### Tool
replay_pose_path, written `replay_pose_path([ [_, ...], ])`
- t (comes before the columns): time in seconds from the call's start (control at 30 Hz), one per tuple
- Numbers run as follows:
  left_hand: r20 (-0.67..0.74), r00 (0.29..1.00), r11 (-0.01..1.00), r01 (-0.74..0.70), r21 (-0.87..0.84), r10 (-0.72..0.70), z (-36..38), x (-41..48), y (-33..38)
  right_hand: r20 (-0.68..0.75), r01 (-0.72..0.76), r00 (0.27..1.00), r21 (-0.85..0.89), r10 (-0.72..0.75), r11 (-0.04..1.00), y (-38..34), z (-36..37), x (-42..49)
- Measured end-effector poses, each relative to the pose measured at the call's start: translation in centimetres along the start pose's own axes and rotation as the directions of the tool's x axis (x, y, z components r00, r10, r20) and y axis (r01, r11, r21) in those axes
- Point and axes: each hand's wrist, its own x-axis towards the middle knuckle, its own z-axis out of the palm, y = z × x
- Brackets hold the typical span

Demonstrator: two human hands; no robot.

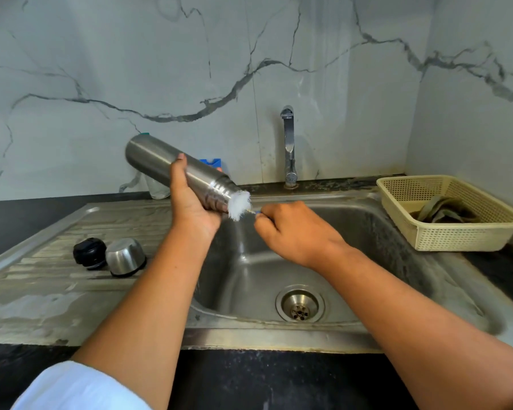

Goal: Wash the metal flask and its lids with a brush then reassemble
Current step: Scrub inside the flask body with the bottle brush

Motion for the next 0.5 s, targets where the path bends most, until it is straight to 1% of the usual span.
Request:
replay_pose_path([
  [0.07,-0.021,1.0,1.0,-0.015,-0.018,0.014,-0.4,0.3,0.5,0.007,0.015,1.0,-0.011,-0.015,1.0,-0.2,0.0,-0.3],
  [0.17,0.006,1.0,0.995,0.007,0.096,-0.007,-0.5,-0.3,-1.0,0.029,0.0,1.0,0.024,-0.001,1.0,-1.5,1.3,0.1],
  [0.2,0.012,1.0,0.994,0.004,0.108,-0.006,-0.4,-0.4,-1.3,0.027,-0.014,1.0,0.049,0.013,0.999,-1.6,1.4,0.2],
  [0.27,0.039,0.999,0.996,0.001,0.087,-0.004,0.0,-0.5,-0.4,0.019,-0.024,1.0,0.074,0.022,0.997,-1.1,0.7,-0.1],
  [0.37,0.024,1.0,1.0,-0.015,0.0,0.015,-0.1,-0.1,1.0,0.036,-0.001,0.999,0.064,-0.002,0.998,-0.6,-0.2,-0.6],
  [0.43,0.049,0.999,0.999,0.004,0.046,-0.006,-0.3,-0.3,0.1,0.035,0.014,0.999,0.061,-0.016,0.998,-1.2,0.4,-0.4],
  [0.5,0.089,0.996,0.995,0.012,0.095,-0.02,-0.1,-0.8,-1.4,0.016,-0.001,1.0,0.068,-0.001,0.998,-1.5,0.8,0.1],
])
